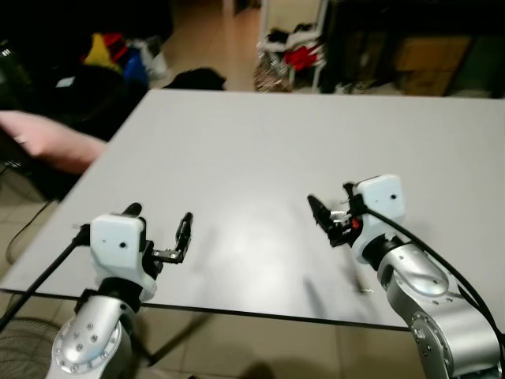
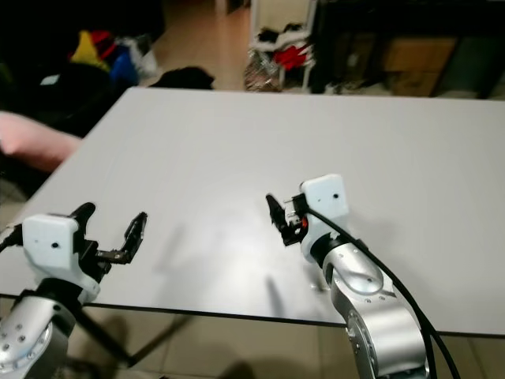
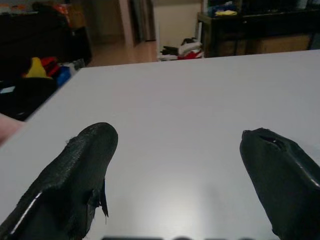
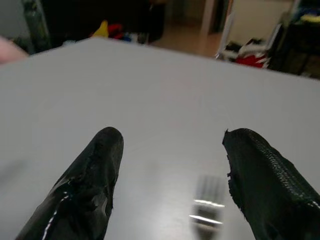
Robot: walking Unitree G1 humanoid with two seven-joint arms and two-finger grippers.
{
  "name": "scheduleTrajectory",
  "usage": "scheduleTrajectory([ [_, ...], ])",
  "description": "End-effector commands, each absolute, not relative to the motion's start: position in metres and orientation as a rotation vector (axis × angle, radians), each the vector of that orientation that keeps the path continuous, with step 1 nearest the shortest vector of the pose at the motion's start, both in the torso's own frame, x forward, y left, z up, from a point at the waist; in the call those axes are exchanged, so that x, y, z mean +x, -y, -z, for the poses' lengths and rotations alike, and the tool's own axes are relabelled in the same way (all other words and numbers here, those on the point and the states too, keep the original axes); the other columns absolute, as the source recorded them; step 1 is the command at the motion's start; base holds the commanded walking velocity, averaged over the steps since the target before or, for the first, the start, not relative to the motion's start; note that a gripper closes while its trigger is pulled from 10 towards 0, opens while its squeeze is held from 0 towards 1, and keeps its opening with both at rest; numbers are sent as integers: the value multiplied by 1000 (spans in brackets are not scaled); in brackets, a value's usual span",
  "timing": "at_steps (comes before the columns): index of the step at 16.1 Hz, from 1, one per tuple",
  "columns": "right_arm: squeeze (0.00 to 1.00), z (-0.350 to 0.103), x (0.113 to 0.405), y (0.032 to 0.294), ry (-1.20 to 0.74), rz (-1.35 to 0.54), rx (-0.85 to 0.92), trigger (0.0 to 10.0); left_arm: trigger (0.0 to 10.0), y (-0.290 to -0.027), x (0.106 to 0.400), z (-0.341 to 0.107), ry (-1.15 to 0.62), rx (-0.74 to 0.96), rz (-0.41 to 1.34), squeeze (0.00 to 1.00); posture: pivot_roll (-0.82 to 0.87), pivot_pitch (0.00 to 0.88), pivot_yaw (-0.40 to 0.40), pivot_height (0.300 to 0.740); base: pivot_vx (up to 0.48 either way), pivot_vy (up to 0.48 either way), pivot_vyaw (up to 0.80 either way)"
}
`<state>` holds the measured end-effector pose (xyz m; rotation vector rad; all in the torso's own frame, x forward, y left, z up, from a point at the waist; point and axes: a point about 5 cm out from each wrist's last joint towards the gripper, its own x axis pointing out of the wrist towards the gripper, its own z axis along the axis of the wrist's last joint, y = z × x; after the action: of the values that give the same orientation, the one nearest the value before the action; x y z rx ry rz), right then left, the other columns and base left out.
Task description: Setting the table
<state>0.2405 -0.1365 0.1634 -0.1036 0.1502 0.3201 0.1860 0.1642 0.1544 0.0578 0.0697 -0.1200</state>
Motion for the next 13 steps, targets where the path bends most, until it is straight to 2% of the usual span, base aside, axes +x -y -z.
scheduleTrajectory([
  [1, 0, -159, 241, 138, -158, -333, -77, 10000, 10000, -163, 181, -160, -50, 74, 119, 0, -113, 0, 52, 740, 0, -480, 0],
  [3, 0, -157, 237, 133, -160, -412, -58, 10000, 10000, -162, 176, -159, -59, 80, 114, 0, -104, 0, 53, 740, 0, -442, 0],
  [5, 0, -158, 235, 131, -149, -428, -35, 10000, 10000, -163, 180, -158, -73, 76, 111, 0, -106, 0, 63, 740, 0, 0, 800],
  [8, 0, -153, 233, 134, -147, -393, -34, 10000, 10000, -167, 200, -159, -39, 132, 106, 0, -127, 0, 92, 740, 0, 0, 800],
  [10, 0, -149, 228, 147, -161, -315, -28, 10000, 10000, -172, 217, -159, -11, 176, 90, 0, -165, 0, 125, 740, 0, 0, 800],
  [13, 0, -149, 221, 156, -167, -275, -4, 10000, 10000, -174, 224, -157, -5, 184, 89, 0, -177, 0, 136, 740, 0, 0, 800],
])
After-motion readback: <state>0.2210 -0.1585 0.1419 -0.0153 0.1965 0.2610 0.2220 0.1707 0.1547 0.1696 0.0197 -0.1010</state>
